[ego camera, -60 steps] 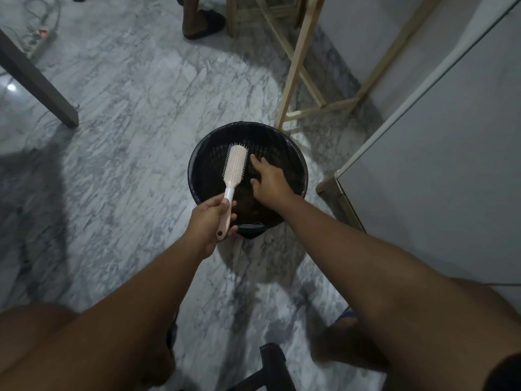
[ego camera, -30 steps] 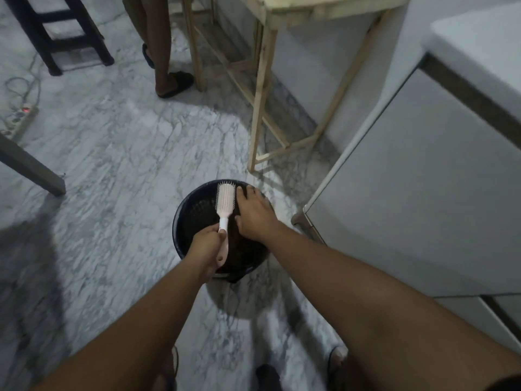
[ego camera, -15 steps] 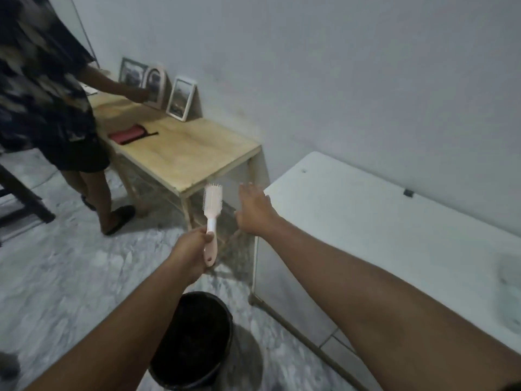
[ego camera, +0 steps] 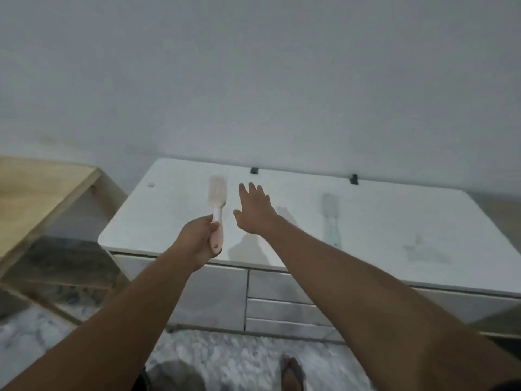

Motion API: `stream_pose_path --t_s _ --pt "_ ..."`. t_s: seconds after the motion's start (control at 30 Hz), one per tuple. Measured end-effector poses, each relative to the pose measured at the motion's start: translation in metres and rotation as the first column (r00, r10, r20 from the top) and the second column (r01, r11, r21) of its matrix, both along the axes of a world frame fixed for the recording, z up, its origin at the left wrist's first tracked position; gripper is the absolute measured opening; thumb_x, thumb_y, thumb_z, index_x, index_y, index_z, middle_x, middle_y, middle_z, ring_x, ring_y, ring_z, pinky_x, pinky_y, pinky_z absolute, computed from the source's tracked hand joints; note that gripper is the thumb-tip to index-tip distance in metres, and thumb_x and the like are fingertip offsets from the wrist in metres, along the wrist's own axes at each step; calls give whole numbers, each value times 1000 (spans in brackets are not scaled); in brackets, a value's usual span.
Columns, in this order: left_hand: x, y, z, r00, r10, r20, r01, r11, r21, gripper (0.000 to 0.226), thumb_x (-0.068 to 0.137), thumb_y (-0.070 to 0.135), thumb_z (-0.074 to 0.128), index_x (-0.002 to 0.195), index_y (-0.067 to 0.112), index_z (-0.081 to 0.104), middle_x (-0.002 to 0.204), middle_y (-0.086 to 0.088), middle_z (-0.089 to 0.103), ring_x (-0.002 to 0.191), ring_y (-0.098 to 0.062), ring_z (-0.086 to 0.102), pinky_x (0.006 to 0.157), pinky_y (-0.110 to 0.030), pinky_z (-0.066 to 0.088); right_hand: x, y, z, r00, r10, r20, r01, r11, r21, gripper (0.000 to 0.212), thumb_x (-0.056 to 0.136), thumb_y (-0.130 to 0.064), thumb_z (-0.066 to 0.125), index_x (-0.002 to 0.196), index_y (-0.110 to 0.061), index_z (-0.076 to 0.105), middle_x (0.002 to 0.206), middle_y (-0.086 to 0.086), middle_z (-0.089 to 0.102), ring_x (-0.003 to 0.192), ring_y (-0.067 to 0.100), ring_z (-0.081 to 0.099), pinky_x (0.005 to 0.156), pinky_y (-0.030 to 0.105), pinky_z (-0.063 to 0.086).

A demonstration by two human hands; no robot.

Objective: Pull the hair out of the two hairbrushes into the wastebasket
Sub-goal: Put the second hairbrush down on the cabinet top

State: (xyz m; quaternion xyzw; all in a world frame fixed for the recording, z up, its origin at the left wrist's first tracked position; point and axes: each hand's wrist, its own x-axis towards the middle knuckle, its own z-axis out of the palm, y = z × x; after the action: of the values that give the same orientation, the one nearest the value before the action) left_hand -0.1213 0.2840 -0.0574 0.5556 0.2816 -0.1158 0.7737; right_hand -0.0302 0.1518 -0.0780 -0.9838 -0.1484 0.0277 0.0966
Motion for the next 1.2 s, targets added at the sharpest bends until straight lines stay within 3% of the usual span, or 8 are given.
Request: stream_pose_path --t_s 0.23,0.43,0.7,0.77,0.87,1.0,1.1,1.2 --pt "45 -105 -25 967 -251 -40 251 968 9 23 102 2 39 106 9 60 83 -9 47 65 -21 38 59 -31 32 15 -117 -14 974 -223 -44 220 973 -72 78 87 -1 51 155 -9 14 160 17 18 148 39 18 116 51 28" --pt "69 -164 -50 934 -355 -30 356 925 133 30 93 -8 32 97 5 59 64 -9 40 36 -13 31 45 -22 22 29 -169 -25 937 -342 -65 341 940 -28 88 85 -1 54 157 -6 2 160 16 19 147 37 21 115 52 31" --pt "100 -205 -75 923 -385 -21 359 838 411 18 91 6 35 84 5 52 82 -15 54 63 -23 46 52 -24 36 52 -192 -35 929 -361 -80 360 932 -24 89 82 0 51 156 -7 3 159 15 21 146 36 22 115 51 32" --pt "104 -212 -79 921 -386 -49 360 800 480 23 92 13 39 105 10 58 110 -11 64 96 -30 62 81 -35 54 54 -194 -40 931 -352 -99 353 936 -10 88 79 0 50 156 -8 7 156 15 25 144 36 25 113 52 34" --pt "106 -220 -79 875 -464 -137 430 614 662 44 95 15 47 139 14 45 134 -13 53 126 -35 51 96 -35 43 55 -195 -44 928 -345 -138 350 937 12 86 80 -5 53 155 -9 11 156 15 23 145 36 22 115 52 32" --pt "109 -221 -83 797 -568 -203 466 366 806 46 86 18 56 130 19 45 121 -16 52 99 -33 63 72 -33 50 56 -198 -45 928 -339 -154 348 937 36 83 84 -7 52 156 -10 11 160 15 16 150 36 13 118 51 26" --pt "109 -221 -84 750 -594 -291 488 201 849 47 86 22 58 131 21 44 119 -13 46 102 -32 60 74 -35 50 57 -202 -47 929 -338 -152 348 936 45 81 84 -7 52 156 -10 12 160 15 17 149 36 14 118 52 27" --pt "112 -218 -85 744 -607 -279 460 164 873 43 93 30 52 134 22 42 119 -14 46 106 -34 58 81 -38 51 55 -207 -46 925 -351 -148 357 934 20 79 84 -9 52 154 -9 15 155 16 24 144 38 23 113 53 33"
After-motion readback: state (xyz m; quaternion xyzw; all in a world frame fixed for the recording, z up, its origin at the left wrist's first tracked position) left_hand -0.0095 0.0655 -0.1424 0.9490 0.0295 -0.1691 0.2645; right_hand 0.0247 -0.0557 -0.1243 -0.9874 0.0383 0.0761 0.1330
